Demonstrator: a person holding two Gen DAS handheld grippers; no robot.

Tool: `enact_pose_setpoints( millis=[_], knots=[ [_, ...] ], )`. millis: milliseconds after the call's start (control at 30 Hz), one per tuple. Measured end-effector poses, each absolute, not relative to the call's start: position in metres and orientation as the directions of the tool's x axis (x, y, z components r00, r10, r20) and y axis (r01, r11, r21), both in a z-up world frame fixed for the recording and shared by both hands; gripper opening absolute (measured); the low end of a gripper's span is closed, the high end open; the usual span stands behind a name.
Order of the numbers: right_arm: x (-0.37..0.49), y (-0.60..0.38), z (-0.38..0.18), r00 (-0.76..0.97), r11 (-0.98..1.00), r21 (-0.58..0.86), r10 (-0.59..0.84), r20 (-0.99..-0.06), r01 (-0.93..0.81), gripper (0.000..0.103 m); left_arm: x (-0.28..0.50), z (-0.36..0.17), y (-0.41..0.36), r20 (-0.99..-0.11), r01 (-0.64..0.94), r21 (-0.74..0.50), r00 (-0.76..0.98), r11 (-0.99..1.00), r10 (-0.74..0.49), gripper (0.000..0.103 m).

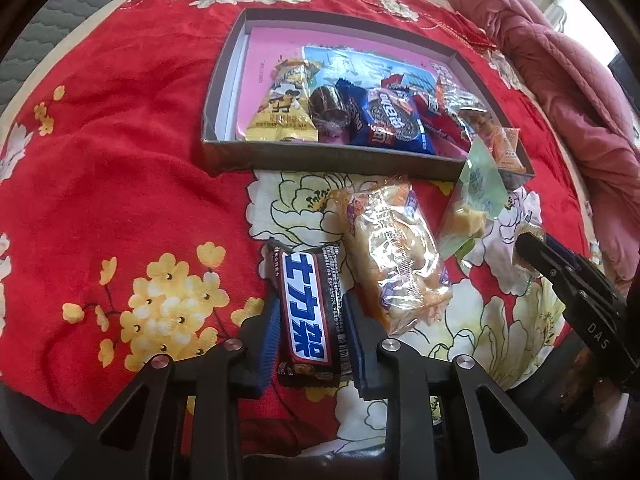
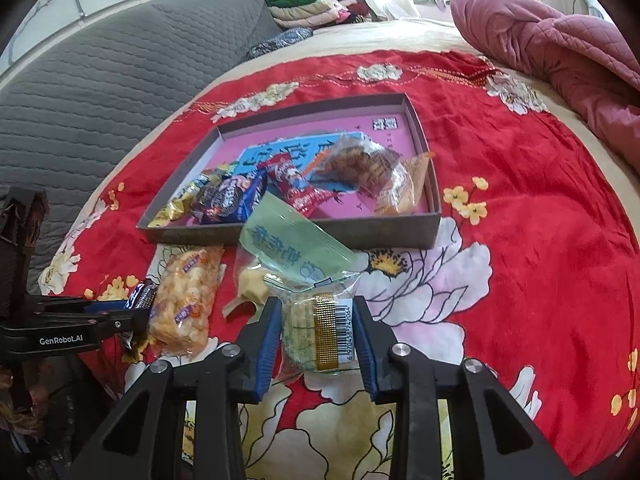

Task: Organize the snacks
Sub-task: 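Lift and carry the Snickers bar and cookie packet over the tray with both tools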

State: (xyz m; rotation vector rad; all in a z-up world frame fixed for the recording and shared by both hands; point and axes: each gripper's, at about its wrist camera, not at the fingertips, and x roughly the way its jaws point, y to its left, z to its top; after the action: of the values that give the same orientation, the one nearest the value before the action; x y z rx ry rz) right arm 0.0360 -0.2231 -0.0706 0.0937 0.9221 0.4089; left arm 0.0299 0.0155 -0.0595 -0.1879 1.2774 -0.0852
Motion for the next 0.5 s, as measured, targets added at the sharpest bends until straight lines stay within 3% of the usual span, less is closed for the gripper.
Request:
enact_pose_setpoints(
  millis=[500],
  knots=[
    [0.034, -0.224, -0.058, 0.573, 0.905, 0.268, 0.418, -0.705, -0.330, 0.035, 0.024, -0.037, 0.024, -0.927, -0.058, -0.196, 0.338, 0.979, -0.165, 0.030]
  ],
)
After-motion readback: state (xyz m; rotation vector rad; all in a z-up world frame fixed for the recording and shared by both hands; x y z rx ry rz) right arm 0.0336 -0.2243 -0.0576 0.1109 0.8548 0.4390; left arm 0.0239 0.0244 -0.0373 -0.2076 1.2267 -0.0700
